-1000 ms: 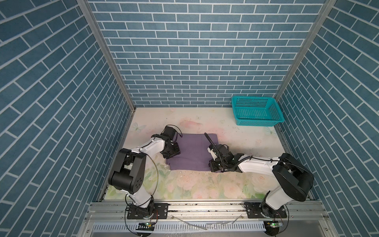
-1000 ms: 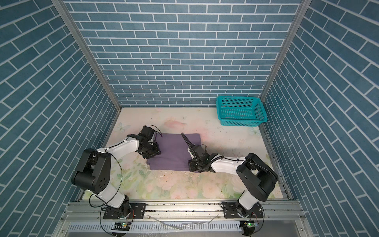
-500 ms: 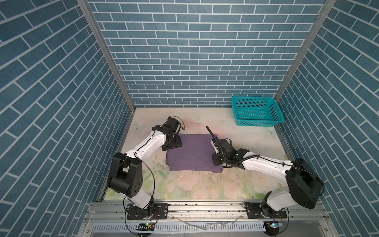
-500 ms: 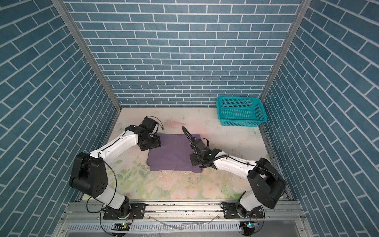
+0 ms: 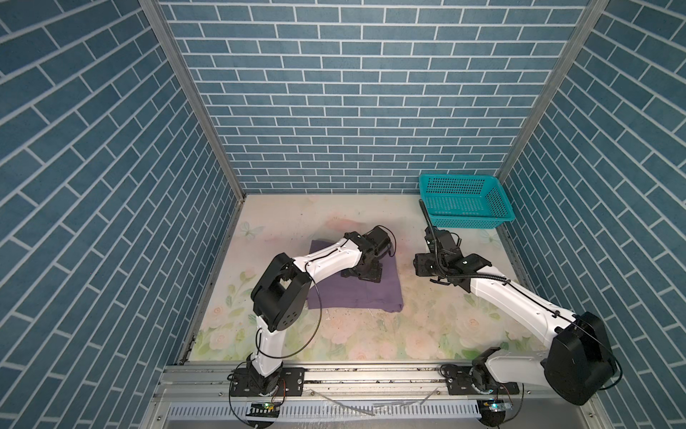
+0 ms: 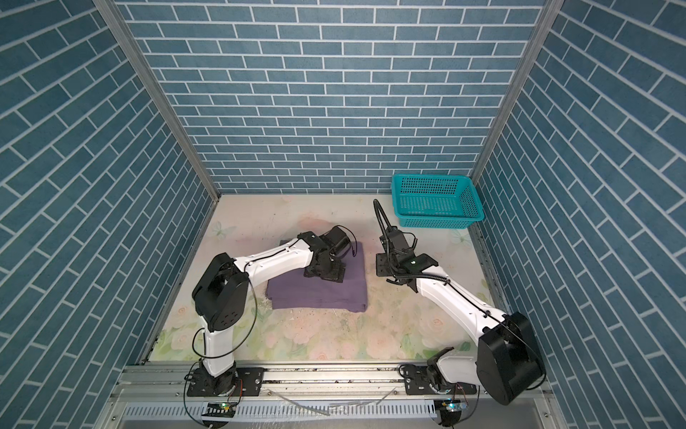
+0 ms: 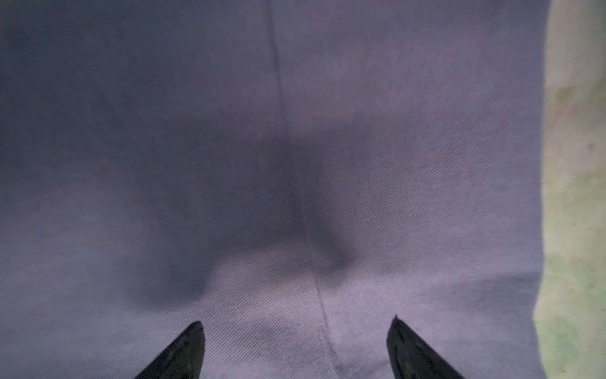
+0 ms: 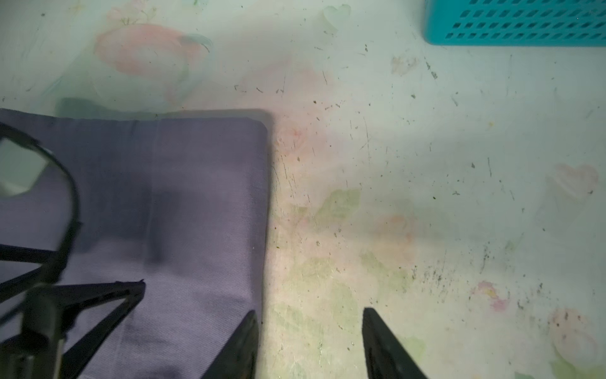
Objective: Fold and stack the trousers
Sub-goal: Smooth out the trousers at the center of the table, then move the trousers to the top-right of the table.
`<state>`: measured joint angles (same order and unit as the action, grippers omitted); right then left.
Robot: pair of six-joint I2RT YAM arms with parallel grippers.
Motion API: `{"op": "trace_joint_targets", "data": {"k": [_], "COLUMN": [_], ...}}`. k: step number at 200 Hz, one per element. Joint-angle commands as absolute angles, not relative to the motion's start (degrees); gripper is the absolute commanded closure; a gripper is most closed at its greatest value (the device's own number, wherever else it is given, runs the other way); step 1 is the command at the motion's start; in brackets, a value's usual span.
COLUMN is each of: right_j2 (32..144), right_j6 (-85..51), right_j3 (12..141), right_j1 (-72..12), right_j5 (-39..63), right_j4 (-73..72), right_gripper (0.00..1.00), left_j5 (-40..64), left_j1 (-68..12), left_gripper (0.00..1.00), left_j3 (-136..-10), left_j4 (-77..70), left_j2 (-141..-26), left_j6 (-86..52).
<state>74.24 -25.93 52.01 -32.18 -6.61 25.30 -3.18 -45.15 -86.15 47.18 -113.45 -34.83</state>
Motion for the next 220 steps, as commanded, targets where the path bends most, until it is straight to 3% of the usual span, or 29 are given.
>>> {"op": "trace_joint_targets", "data": {"k": [1, 60, 124, 149, 175, 220], "right_j2": [72.52, 69.38, 70.11, 70.34, 69.17, 67.15], "right_j6": [-27.85, -27.56, -28.22, -28.0, -26.94, -27.17], "right_j3": [50.54, 48.78, 49.95, 50.51, 49.48, 47.11], "right_j1": [-31.16, -30.06, -29.26, -29.27, -29.2, -29.18], "right_j5": [-5.47, -6.94, -9.02, -7.36, -5.52, 0.04], "right_j4": [27.24, 23.6, 24.09, 23.17, 21.07, 15.69], "right_gripper": [0.47, 0.46, 0.45, 0.45, 0.42, 0.37], "left_j5": [-3.76, 4.38, 1.8, 4.3, 0.12, -10.46], "left_j1": [-44.09, -28.53, -10.75, -4.78, -6.57, -21.02], "left_gripper": [0.08, 0.07, 0.07, 0.07, 0.06, 0.05], "left_j3": [-84.53, -72.57, -77.61, -76.48, -77.85, -74.94], "left_j4": [46.81, 39.08, 41.17, 39.74, 43.37, 47.78], "left_j2": [-113.96, -115.23, -117.53, -111.83, -104.22, -96.84], "left_j6": [-36.54, -35.32, -31.54, -33.54, -32.59, -32.28]}}
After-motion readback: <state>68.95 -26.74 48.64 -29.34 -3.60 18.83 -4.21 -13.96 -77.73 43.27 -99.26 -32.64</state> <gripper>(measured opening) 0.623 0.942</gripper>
